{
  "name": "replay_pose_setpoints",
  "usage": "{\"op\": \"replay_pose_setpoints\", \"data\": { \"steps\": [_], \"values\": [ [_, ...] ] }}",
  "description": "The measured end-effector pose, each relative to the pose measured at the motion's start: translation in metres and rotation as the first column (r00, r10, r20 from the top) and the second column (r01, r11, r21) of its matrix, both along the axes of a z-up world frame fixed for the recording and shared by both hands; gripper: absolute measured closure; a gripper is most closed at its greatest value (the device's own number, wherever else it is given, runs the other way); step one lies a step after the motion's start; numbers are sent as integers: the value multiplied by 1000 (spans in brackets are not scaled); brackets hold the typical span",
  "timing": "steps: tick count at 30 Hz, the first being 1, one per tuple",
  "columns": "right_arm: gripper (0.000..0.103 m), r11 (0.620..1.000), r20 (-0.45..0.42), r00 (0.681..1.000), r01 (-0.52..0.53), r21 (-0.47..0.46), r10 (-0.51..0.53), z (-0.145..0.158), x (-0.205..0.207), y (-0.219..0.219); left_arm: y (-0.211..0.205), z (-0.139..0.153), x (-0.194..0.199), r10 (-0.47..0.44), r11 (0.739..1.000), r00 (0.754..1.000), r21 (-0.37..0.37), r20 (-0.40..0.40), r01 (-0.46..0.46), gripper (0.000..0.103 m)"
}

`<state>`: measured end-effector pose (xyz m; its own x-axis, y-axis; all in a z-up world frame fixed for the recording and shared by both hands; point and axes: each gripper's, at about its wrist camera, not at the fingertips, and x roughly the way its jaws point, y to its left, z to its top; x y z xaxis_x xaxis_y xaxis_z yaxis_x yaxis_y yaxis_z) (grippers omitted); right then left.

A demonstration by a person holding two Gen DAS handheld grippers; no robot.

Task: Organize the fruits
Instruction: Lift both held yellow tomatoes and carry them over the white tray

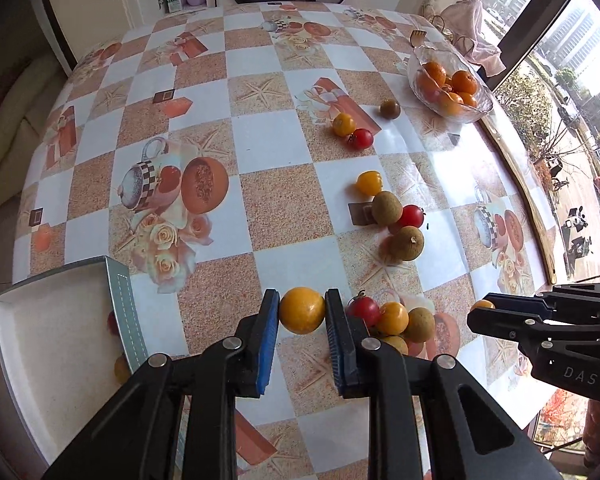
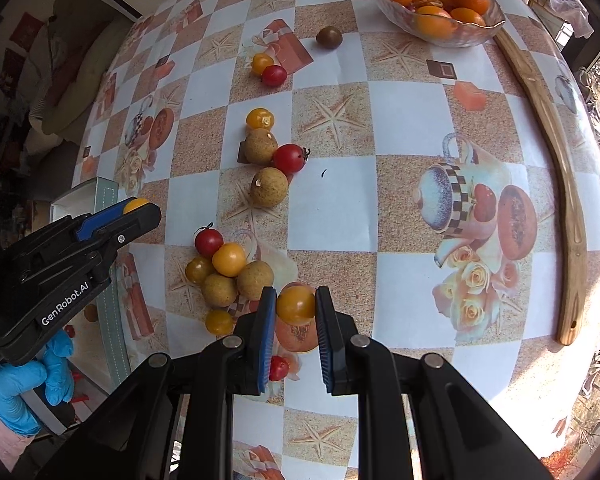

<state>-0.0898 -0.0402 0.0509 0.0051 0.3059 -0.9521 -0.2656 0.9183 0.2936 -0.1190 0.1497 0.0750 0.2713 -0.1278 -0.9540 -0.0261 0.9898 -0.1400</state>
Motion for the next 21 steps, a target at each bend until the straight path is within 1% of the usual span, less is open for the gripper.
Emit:
{"op": "replay_pose_setpoints", "data": {
  "steps": [6,12,17,21],
  "values": [
    [82,996,17,996,-83,13,83,12,-2,45,36,15,-38,72,997,997,21,22,-73,79],
    [82,982,21,982,-188,30,187,17,-12,106,83,20,-95,181,982,983,45,18,-181,79],
    [82,957,20,958,-288,37,287,17,-26,163,118,17,-145,282,957,959,63,-3,-282,79],
    [82,936,1,937,-348,50,349,9,-37,207,141,6,-176,354,933,935,79,-33,-351,79]
  ]
}}
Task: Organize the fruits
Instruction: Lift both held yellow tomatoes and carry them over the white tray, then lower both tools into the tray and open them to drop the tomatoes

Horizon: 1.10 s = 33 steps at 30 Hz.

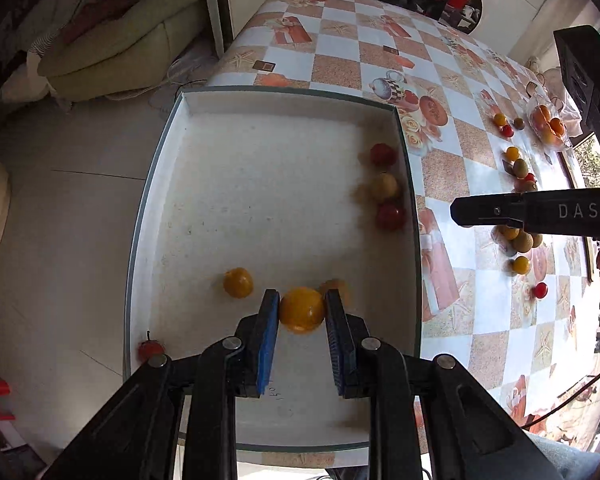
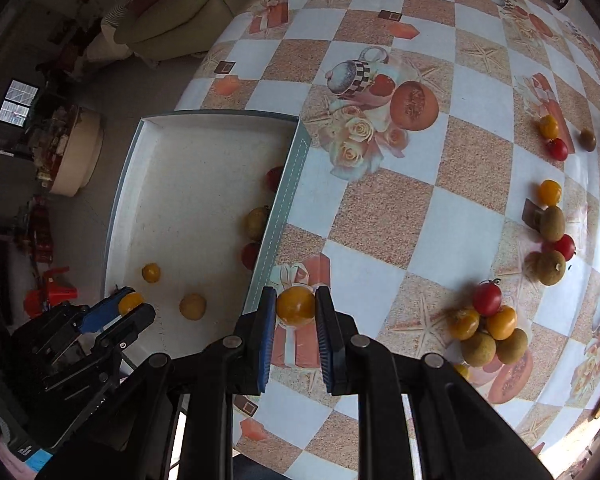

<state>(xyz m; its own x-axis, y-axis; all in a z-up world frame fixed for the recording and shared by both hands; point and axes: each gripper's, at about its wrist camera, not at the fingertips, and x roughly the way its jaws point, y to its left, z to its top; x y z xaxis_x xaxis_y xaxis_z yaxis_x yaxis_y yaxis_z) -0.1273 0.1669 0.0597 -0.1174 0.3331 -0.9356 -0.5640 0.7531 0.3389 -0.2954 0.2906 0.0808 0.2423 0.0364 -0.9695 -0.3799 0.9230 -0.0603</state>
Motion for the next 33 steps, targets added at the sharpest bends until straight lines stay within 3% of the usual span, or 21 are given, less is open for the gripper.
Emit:
{"op": "replay_pose_setpoints", "data": {
  "steps": [5,12,13,14,16,18,20,24,29,33],
  "values": [
    [82,997,-18,997,-79,-18,79,-16,-17,47,20,-24,-22,63,998,997,0,-44,-63,78],
    [81,989,-14,991,-137,-58,136,-32,-30,92,25,-45,-30,68,997,995,-17,-71,-69,78],
    [81,987,-12,989,-146,-67,146,-35,-32,97,24,-47,-30,63,998,995,-18,-77,-64,69],
    [81,985,-11,988,-155,-78,154,-38,-33,102,24,-49,-31,59,998,995,-18,-78,-61,42],
    [81,981,-14,986,-166,-96,165,-45,-35,110,20,-45,-31,61,998,997,28,-48,-59,18],
    [80,979,-5,985,-173,-109,173,-48,-37,116,17,-44,-30,34,999,999,23,-36,-33,18],
    [73,979,-11,984,-176,-101,176,-49,-37,121,15,-47,-29,25,1000,998,19,-52,-24,18],
    [27,979,-33,983,-185,-85,183,-46,-38,130,15,-50,-29,19,1000,997,7,-79,-19,18],
    [23,992,-2,993,-120,-42,120,-26,-31,119,15,-42,-28,-15,1000,996,17,-85,17,18],
    [23,999,30,999,-40,-33,41,-9,-21,84,8,-32,-15,-56,998,995,36,-78,59,18]
  ]
}}
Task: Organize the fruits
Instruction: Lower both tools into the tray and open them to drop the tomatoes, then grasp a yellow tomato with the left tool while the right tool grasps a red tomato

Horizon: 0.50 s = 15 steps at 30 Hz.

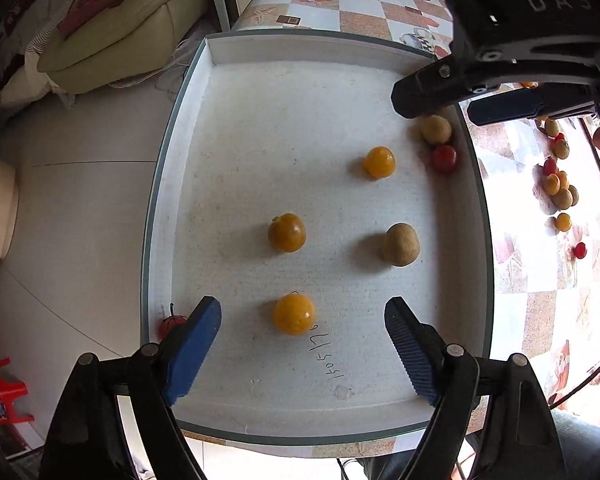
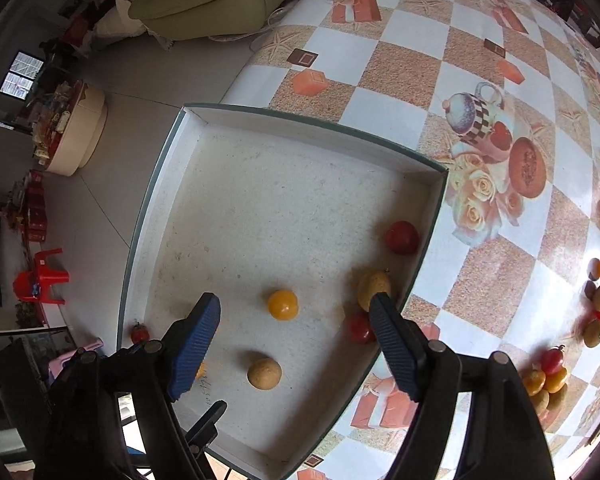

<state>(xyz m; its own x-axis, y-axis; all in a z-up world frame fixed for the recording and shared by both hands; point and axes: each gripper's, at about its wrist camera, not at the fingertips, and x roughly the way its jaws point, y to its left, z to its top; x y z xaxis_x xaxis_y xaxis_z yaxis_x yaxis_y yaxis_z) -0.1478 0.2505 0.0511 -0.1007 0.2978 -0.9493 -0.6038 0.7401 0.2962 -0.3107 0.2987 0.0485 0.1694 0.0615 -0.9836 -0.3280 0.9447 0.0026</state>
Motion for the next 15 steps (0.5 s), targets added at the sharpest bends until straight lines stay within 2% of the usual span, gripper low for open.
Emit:
{"op": "replay_pose_setpoints", "data": {
  "steps": [6,11,15],
  "values": [
    [23,982,37,982,187,-38,-186,10,20,-93,-18,30,31,-78,996,995,38,62,75,18],
    [23,933,52,937,348,-95,-344,7,32,-179,-46,47,69,-173,984,979,47,104,169,18],
    [23,889,51,904,428,-161,-425,-7,29,-242,-80,44,99,-253,967,963,31,95,251,18]
  ]
}}
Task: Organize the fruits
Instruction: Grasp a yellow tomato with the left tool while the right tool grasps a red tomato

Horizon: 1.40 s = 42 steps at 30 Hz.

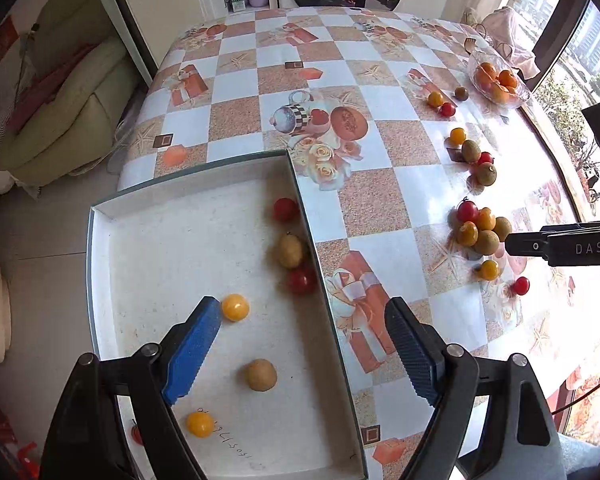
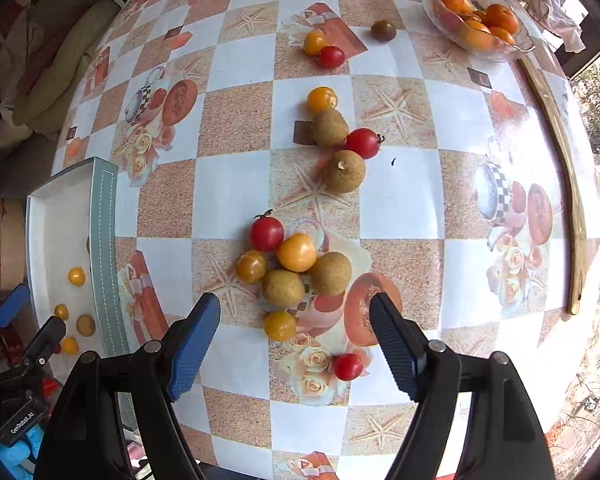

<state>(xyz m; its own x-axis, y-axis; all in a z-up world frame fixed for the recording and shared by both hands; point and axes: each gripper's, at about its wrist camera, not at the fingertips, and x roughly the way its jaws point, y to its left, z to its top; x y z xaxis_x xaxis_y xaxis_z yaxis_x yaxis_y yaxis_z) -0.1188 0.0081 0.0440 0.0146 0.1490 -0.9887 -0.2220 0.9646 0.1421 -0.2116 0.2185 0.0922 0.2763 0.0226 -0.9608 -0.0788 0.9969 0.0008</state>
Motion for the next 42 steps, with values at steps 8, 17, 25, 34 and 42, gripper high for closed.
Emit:
{"op": "replay_pose_setpoints", "data": {
  "steps": [8,17,25,34,42],
  "values": [
    [23,998,-27,1000,2,-56,-3,-22,-29,-49,-72,-39,34,-177,983,981,-55,-79,173,18],
    [46,997,-19,998,-67,-27,67,-34,-48,-45,-102,-64,64,-215,975,972,-75,-97,208,18],
    [47,991,16,991,-135,-20,136,-39,-45,-13,-115,-76,83,-219,975,970,-68,-108,213,18],
    [77,983,41,983,-174,-60,176,-36,-33,5,-125,-77,97,-230,973,967,-24,-105,229,37],
    [83,995,-11,996,-88,40,88,-35,-20,-28,-127,-65,97,-259,958,961,-149,-95,243,80]
  ]
}}
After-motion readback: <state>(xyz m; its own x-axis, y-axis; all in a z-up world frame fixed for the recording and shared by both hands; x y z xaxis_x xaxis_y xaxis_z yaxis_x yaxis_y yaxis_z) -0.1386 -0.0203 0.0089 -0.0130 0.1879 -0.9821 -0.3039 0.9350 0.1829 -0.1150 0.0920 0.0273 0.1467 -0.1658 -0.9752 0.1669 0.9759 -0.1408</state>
